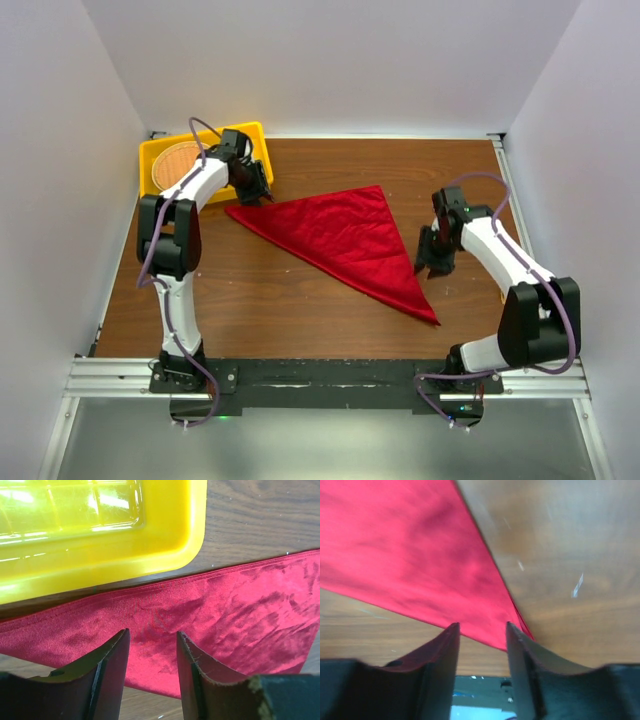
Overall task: Fold the napkin, place the utensils inside, and roll it up
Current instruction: Fold the napkin
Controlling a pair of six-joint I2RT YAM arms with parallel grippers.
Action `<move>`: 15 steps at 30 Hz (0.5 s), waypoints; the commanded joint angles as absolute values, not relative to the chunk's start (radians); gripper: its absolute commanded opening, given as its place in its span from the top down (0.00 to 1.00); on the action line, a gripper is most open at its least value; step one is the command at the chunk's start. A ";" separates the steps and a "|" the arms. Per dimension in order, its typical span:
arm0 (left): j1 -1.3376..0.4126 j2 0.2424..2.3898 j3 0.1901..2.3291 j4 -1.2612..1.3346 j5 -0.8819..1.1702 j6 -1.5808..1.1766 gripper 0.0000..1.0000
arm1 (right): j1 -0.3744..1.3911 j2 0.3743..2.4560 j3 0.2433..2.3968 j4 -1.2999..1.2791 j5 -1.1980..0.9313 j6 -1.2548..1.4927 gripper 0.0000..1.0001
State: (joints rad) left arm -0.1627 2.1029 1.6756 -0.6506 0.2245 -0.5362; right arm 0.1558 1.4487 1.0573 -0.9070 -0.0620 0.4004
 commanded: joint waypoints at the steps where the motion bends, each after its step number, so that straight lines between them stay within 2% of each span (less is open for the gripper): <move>1: -0.161 2.106 1.695 -0.624 0.239 -0.497 0.53 | 0.150 1.410 0.904 -0.841 -0.029 0.529 0.60; 3: -0.164 2.105 1.686 -0.621 0.238 -0.495 0.53 | 0.150 1.399 0.864 -0.827 -0.058 0.546 0.69; 5: -0.164 2.103 1.683 -0.620 0.236 -0.494 0.53 | 0.152 1.387 0.822 -0.824 -0.061 0.554 0.73; 11: -0.164 2.109 1.677 -0.614 0.229 -0.482 0.53 | 0.150 1.321 0.727 -0.810 -0.072 0.601 0.73; 15: -0.163 2.123 1.681 -0.614 0.226 -0.471 0.53 | 0.150 1.350 0.700 -0.793 -0.063 0.623 0.71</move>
State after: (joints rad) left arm -0.1638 2.1117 1.6756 -0.6434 0.2241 -0.5037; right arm 0.1558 1.3411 0.7208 -0.8375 -0.0631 0.5751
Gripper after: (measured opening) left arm 0.468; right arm 0.280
